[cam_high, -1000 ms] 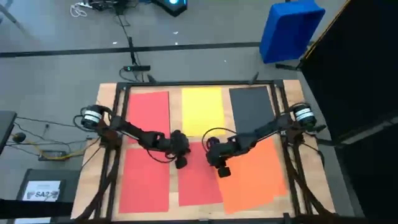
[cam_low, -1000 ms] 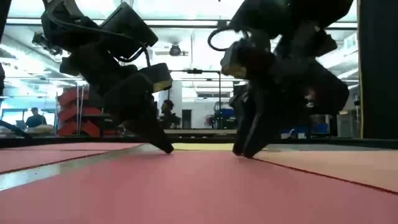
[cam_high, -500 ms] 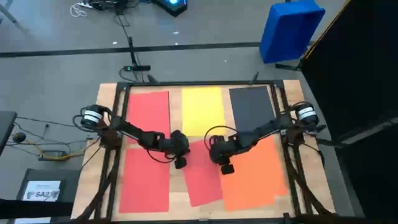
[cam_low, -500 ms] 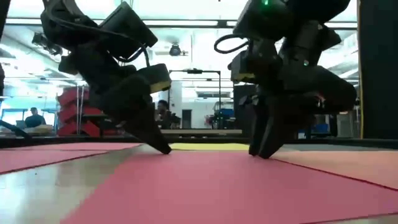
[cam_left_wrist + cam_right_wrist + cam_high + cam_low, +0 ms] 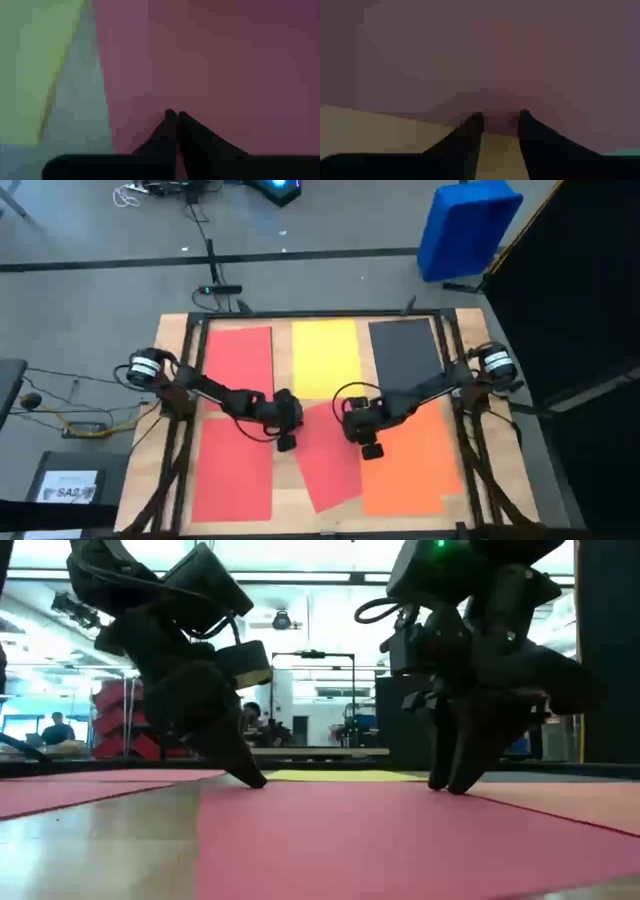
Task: Organize paper
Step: Stack the orange paper on top of the orange paper
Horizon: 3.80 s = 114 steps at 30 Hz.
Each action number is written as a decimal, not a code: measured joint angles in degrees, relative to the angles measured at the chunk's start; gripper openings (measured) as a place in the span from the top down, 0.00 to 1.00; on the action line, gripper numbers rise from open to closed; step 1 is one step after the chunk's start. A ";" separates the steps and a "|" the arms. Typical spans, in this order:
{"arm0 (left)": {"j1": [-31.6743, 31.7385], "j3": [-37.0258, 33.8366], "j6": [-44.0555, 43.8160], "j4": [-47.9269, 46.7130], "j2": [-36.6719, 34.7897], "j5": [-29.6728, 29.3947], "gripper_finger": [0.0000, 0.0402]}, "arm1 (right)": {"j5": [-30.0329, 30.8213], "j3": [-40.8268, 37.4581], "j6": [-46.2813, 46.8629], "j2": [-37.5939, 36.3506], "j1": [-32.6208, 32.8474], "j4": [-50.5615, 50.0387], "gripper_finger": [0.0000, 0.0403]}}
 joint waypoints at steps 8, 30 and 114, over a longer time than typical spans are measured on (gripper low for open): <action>-0.02 -0.04 1.87 -1.32 0.00 2.52 1.00 | -2.05 -0.40 1.83 -3.45 1.41 -3.11 0.74; 0.07 9.48 4.66 -14.99 0.24 3.88 1.00 | 0.58 -0.40 12.58 -8.96 9.99 -4.78 0.74; -8.94 23.03 4.65 -21.29 6.52 10.97 0.81 | 7.54 -2.71 15.61 -2.99 14.95 8.37 0.74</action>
